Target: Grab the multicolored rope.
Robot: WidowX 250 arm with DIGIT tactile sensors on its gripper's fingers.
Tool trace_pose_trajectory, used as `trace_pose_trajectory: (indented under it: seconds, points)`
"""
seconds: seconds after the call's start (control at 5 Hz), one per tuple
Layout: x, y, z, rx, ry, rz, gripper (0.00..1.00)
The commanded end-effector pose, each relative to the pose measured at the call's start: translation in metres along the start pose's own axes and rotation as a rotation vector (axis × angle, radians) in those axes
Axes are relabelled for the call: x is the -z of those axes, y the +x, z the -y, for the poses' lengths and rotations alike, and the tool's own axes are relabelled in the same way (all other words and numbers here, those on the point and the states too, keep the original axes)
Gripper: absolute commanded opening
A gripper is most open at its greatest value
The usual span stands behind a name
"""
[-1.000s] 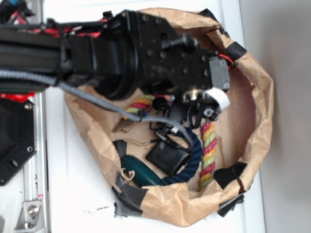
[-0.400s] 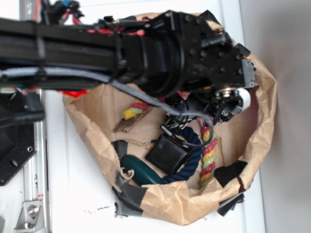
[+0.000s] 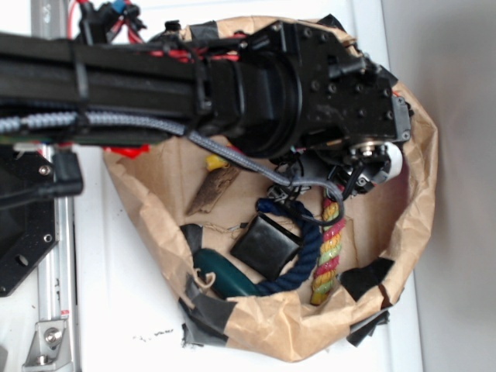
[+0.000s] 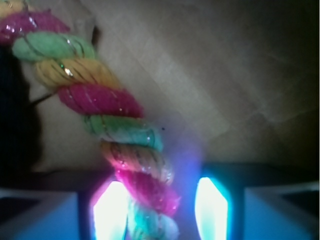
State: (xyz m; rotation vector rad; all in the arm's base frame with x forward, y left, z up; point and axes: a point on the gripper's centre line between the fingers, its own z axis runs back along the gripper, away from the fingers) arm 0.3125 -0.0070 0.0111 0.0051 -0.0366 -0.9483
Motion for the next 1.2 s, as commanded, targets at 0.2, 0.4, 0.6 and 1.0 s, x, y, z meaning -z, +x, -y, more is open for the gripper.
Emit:
trace_pose_trajectory:
  seconds: [0.2, 0.4, 0.6, 1.0]
  points:
    - [-0.019, -0.007, 0.014, -0.261, 0.092, 0.006, 0.0]
    - [-0.069, -0.011, 0.02, -0.512, 0.155, 0.081, 0.0]
    - [-0.12, -0.018, 0.018, -0.763, 0.186, 0.117, 0.0]
    - [-0.156, -0.016, 0.014, -1.04, 0.149, 0.074, 0.0]
